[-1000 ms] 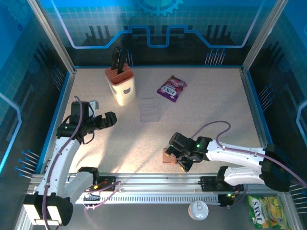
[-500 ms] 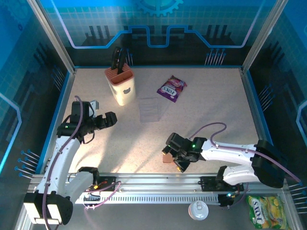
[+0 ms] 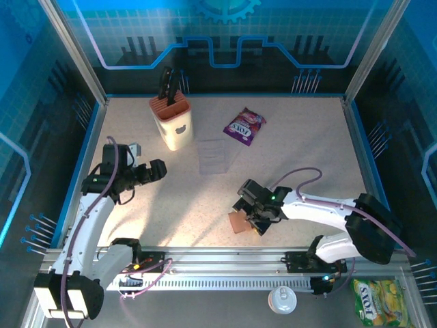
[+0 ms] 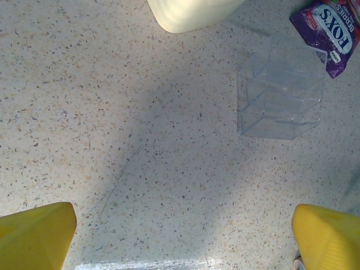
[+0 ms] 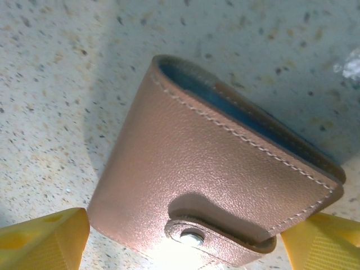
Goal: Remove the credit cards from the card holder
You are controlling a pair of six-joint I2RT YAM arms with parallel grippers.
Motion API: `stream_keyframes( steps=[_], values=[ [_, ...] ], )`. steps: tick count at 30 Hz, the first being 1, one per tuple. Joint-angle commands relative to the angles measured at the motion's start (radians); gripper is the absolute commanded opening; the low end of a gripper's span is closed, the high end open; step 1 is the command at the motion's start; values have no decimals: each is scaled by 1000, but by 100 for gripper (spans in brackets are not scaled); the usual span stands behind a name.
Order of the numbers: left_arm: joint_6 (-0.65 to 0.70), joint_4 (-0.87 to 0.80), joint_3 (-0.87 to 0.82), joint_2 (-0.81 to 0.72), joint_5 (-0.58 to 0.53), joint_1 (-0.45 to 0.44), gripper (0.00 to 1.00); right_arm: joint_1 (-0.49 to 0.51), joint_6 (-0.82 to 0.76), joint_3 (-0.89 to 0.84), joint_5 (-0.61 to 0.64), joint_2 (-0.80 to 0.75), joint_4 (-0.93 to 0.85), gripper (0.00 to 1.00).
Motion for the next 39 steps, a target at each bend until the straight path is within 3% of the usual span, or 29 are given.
stream_keyframes(
  steps=[1,19,32,39],
  values=[
    [20,-5,-11,7,25,-7,99,-33,-77,53,28,34,-23,89],
    [21,-16,-15,24,3,-41,99,-99,-388,223,-13,190,23,87],
    [22,-16,-16,46,6,-40,99,-99,-569,317,72,218,-164,87],
    [23,-15,-13,64,8,-41,99,-77,-739,383,18,290,-181,88]
  ],
)
